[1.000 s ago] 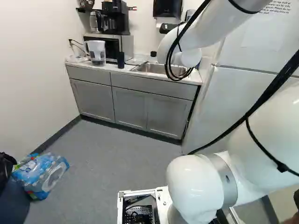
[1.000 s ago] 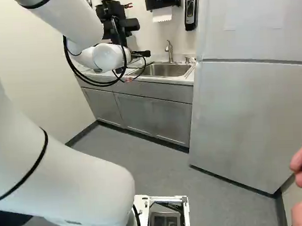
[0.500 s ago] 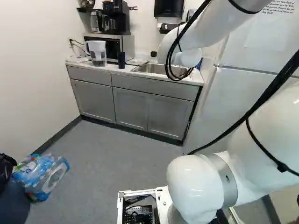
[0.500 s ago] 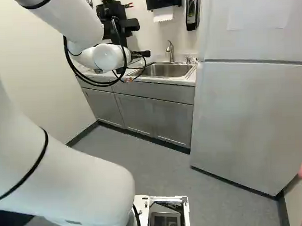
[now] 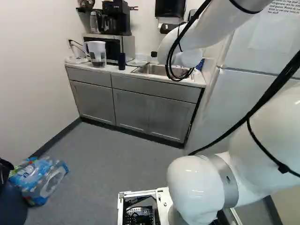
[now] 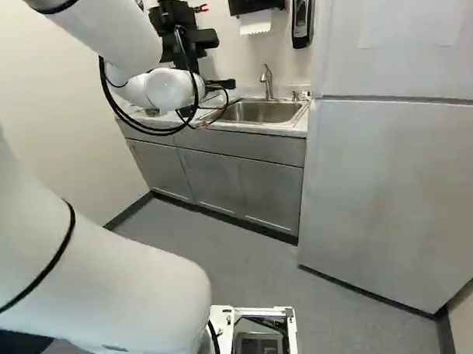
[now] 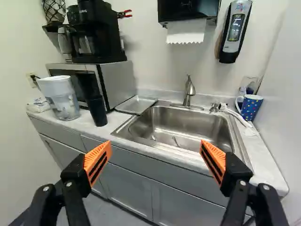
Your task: Rinse the cup and place it in the tray
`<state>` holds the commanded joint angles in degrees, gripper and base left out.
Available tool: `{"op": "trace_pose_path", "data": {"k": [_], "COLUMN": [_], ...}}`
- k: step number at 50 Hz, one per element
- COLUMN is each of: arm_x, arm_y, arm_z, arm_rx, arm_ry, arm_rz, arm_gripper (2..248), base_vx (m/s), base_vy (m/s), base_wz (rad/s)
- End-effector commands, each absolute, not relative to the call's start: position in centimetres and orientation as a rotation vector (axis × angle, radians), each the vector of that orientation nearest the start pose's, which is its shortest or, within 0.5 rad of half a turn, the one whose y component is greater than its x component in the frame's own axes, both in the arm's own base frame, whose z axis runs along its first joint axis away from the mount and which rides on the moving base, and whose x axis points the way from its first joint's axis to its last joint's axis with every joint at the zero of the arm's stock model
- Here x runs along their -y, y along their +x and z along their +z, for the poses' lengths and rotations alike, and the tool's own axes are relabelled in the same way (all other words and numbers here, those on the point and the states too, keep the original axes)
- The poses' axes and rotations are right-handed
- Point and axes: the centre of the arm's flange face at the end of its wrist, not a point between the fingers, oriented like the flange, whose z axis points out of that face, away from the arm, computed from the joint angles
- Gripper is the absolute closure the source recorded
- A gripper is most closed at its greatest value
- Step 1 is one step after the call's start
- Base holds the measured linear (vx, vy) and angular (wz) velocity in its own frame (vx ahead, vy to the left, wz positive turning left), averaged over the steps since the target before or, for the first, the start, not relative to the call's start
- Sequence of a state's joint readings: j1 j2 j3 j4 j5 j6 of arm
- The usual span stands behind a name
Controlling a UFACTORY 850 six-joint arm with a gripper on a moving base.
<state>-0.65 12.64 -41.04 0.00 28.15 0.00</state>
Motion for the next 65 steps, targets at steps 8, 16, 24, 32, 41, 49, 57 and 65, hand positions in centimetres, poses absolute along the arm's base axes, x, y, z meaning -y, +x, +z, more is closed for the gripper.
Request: {"op": "trace_pose_path", "data": {"k": [8, 16, 24, 32, 41, 49, 57, 65], "arm_x": [0.49, 0.49, 0.49, 0.49, 0.49, 0.49, 0.49, 0.49], "arm_y": [43.58, 43.58, 43.58, 43.58, 43.58, 43.58, 43.58, 43.58], "arm_z": [60.03, 60.03, 60.03, 60.03, 60.03, 60.03, 60.03, 60.03], "arm_rx": [-0.013, -0.013, -0.013, -0.013, -0.013, -0.013, -0.013, -0.013], "arm_ry": [-2.380, -2.380, -2.380, -2.380, -2.380, -2.380, -2.380, -2.380], "arm_rz": [-2.062, -2.062, -2.062, -2.062, -2.062, -2.062, -2.062, -2.062], "arm_gripper": [3, 3, 3, 3, 3, 3, 3, 3], "base_vx": [0.098, 0.111, 0.155, 0.181, 0.163, 0.153, 0.157, 0.150], "base_vy": [-0.038, -0.042, -0.041, -0.034, -0.005, -0.002, 0.001, 0.002], "base_wz": [-0.018, -0.037, -0.030, -0.039, -0.026, -0.018, -0.010, -0.009]}}
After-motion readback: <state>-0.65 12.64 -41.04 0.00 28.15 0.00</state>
